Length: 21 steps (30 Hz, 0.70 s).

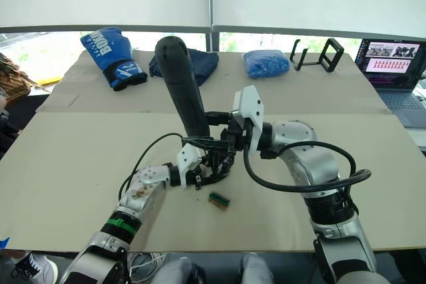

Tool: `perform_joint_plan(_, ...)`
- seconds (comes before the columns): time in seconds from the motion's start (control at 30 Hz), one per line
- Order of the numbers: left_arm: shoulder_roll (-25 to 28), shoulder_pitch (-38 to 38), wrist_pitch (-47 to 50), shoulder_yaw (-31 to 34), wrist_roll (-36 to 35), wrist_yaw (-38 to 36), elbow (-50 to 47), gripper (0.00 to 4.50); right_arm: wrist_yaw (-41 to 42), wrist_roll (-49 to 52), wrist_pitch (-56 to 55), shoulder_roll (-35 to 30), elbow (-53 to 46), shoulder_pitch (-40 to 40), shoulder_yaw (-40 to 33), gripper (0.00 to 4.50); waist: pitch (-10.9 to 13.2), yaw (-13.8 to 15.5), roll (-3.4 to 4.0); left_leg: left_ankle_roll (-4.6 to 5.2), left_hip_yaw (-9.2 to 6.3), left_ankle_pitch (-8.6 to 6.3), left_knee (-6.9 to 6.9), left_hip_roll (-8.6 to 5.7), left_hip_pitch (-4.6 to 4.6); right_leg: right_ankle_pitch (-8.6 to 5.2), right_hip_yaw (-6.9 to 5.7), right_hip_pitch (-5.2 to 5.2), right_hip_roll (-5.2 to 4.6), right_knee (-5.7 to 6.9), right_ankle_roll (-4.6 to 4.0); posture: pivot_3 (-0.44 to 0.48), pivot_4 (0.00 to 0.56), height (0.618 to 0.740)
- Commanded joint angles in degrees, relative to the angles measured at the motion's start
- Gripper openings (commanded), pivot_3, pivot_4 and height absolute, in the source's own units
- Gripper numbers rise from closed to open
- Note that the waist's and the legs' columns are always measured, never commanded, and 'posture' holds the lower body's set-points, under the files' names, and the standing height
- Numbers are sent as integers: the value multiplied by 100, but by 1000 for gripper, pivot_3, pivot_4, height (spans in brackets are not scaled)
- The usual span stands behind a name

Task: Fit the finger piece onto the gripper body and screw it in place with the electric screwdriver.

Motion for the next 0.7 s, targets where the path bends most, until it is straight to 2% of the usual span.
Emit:
perform_joint_plan(0.03, -2, 109, 107, -128, 25, -94, 54, 2304, -250, -383, 97, -113, 266, 130, 22, 1907, -1, -1, 0, 0, 0, 0, 0, 0, 0, 0, 0, 0, -1, 0, 0, 0, 150, 740)
perform_joint_plan(0.7, -35, 63, 260, -24, -91, -156, -80, 2304, -790, -637, 191, -149, 298, 439, 210, 1907, -39, -6, -4, 0, 0, -1, -14, 0, 22, 0, -1, 12, -36, 0, 0, 0, 150, 740)
